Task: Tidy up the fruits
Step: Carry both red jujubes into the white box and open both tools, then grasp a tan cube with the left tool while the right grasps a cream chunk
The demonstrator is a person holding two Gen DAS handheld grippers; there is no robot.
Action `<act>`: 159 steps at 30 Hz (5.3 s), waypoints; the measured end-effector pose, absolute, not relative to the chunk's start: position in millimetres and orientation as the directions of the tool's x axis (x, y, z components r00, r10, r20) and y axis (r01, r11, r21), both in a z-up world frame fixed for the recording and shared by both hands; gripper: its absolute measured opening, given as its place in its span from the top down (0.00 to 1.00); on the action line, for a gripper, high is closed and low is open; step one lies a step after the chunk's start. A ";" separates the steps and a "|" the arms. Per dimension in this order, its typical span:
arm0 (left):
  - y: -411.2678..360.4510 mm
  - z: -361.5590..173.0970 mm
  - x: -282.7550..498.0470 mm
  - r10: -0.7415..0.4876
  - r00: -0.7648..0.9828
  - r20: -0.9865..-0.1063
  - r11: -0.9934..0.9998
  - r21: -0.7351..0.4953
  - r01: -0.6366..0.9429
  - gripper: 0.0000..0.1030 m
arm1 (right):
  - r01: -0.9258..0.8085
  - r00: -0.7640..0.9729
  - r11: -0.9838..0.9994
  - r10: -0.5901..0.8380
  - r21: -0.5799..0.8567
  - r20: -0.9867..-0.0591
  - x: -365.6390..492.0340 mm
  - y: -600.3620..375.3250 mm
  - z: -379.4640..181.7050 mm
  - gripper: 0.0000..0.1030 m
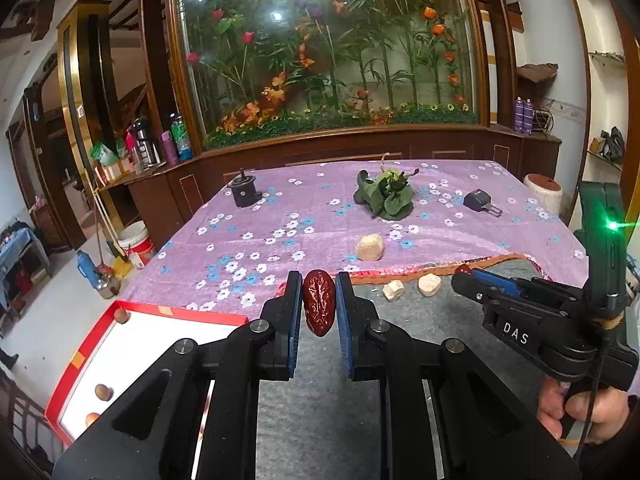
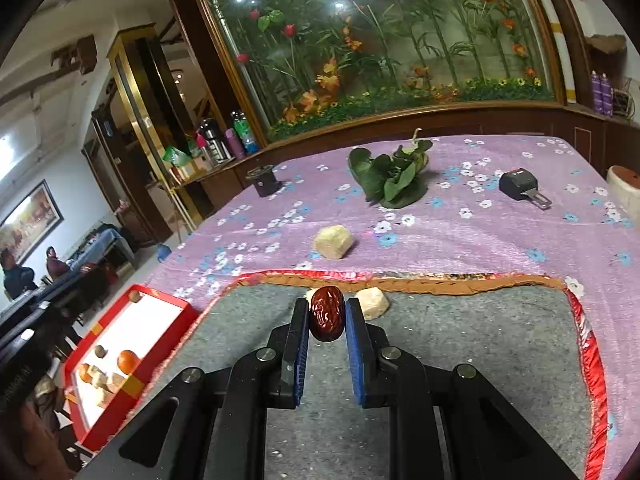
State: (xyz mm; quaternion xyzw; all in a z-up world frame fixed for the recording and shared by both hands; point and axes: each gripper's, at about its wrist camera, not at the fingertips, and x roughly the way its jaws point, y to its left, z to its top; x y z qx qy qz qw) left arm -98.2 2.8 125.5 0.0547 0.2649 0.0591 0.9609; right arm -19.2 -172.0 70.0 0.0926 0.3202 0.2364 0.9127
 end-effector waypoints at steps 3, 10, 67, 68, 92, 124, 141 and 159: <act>9.9 126.0 -101.8 0.151 0.852 -0.501 0.986 0.133 -0.097 0.85 | -0.359 0.685 0.878 0.478 0.316 -0.549 -17.0 -173.7 66.6 0.83; 23.4 123.7 -104.3 0.164 0.844 -0.511 0.986 0.120 -0.119 0.85 | -0.342 0.694 0.891 0.454 0.299 -0.559 -14.3 -175.8 62.8 0.83; 203.8 99.8 -179.6 0.256 0.805 -0.535 0.930 -0.090 -0.356 0.85 | -0.679 0.523 0.697 0.681 0.233 -0.512 -113.9 41.5 109.0 0.83; 206.0 98.6 -180.8 0.258 0.804 -0.537 0.929 -0.093 -0.359 0.85 | -0.687 0.514 0.690 0.683 0.228 -0.519 -116.5 48.7 106.4 0.83; 241.5 68.7 -173.7 0.275 0.743 -0.610 0.903 -0.101 -0.417 0.85 | -0.709 0.439 0.677 0.644 0.199 -0.627 -115.9 101.2 67.1 0.83; 152.7 78.7 -134.0 0.247 0.728 -0.640 0.961 0.066 -0.269 0.43 | -0.102 0.678 0.989 0.147 0.105 -0.721 36.9 -149.4 36.2 0.65; 42.5 81.4 -86.3 0.173 0.729 -0.663 0.979 0.198 -0.053 0.43 | -0.292 0.559 0.896 0.443 0.333 -0.701 59.1 -141.0 28.6 0.85; -27.0 38.8 15.5 0.046 0.638 -0.769 0.971 0.185 0.153 0.43 | -0.114 0.420 0.678 0.695 0.726 -0.583 80.5 -196.5 27.7 0.89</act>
